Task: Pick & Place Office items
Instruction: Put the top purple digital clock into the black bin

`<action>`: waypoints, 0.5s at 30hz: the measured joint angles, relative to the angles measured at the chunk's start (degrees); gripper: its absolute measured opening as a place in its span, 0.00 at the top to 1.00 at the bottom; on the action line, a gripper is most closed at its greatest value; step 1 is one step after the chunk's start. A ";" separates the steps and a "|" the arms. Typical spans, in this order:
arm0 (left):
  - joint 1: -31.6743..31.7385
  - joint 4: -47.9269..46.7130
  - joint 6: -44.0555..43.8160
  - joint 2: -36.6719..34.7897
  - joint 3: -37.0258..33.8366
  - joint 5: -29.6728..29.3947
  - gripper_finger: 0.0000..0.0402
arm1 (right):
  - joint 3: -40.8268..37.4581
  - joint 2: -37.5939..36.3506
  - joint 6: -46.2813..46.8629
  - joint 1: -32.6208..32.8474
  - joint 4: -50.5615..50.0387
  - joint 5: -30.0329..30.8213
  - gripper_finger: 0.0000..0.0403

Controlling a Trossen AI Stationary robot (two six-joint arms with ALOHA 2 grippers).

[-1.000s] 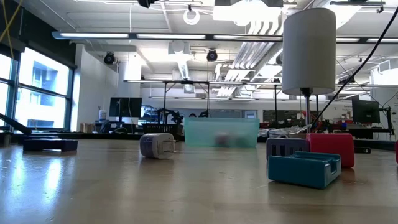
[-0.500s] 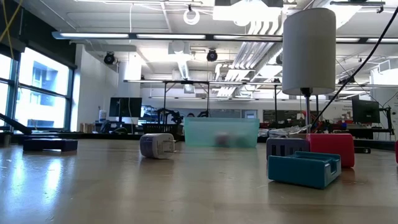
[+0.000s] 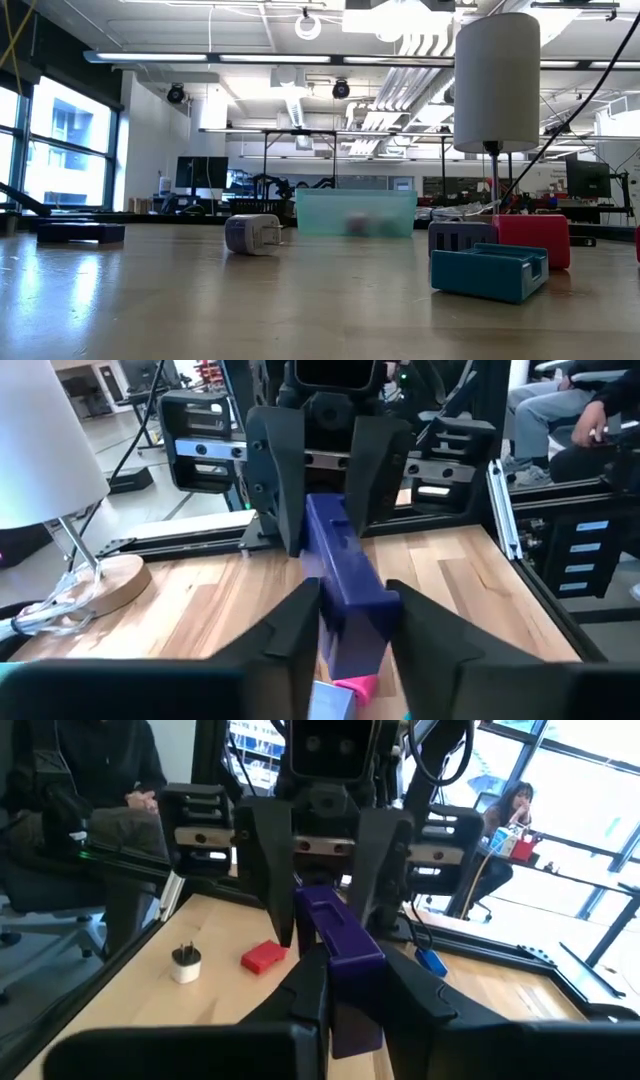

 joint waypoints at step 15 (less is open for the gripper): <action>0.00 -4.20 4.38 -0.02 0.00 -4.26 0.87 | 0.00 0.00 -4.29 2.01 -1.97 11.46 0.45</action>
